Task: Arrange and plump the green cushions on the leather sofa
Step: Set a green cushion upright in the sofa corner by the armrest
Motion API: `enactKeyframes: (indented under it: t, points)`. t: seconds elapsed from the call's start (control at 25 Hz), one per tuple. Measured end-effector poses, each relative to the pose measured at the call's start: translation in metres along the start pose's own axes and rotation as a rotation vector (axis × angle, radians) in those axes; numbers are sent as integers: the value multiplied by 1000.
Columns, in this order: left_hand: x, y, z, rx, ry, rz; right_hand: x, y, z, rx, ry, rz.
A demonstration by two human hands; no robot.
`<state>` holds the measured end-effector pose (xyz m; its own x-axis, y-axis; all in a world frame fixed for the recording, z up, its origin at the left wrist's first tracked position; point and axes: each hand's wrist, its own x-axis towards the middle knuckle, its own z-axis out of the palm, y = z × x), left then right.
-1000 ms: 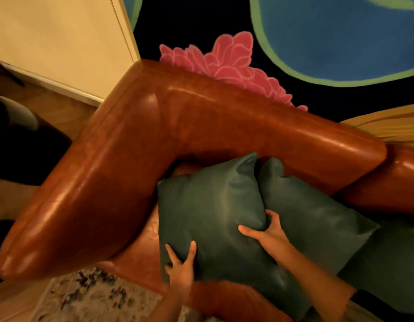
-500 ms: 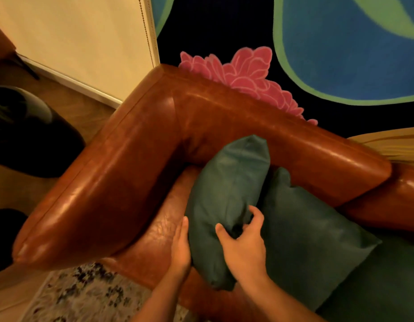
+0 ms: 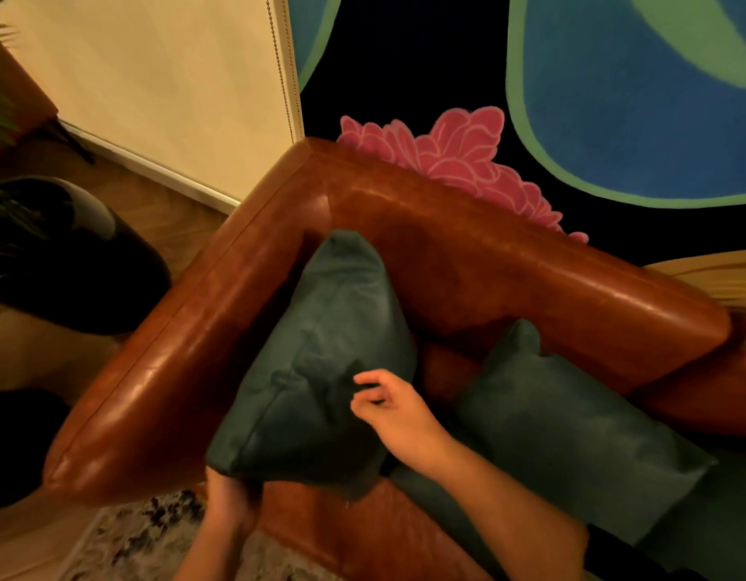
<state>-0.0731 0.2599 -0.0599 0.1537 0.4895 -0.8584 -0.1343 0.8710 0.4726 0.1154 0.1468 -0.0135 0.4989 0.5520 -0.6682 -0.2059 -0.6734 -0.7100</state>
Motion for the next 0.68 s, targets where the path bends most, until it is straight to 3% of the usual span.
enactKeyframes:
  t: [0.16, 0.36, 0.48, 0.6, 0.68]
  points:
    - [-9, 66, -1, 199, -147, 30, 9, 9, -6, 174, 57, 202]
    - [-26, 116, 48, 994, -296, -5, 26, 33, 2, 425, 75, 421]
    - [-22, 109, 79, 1356, -235, 211, 36, 45, 12, 573, 50, 502]
    - [-8, 76, 85, 1641, 45, 435, 47, 53, 21, 629, 56, 490]
    - [-2, 65, 75, 1677, 163, 564, 50, 56, 28, 629, 43, 474]
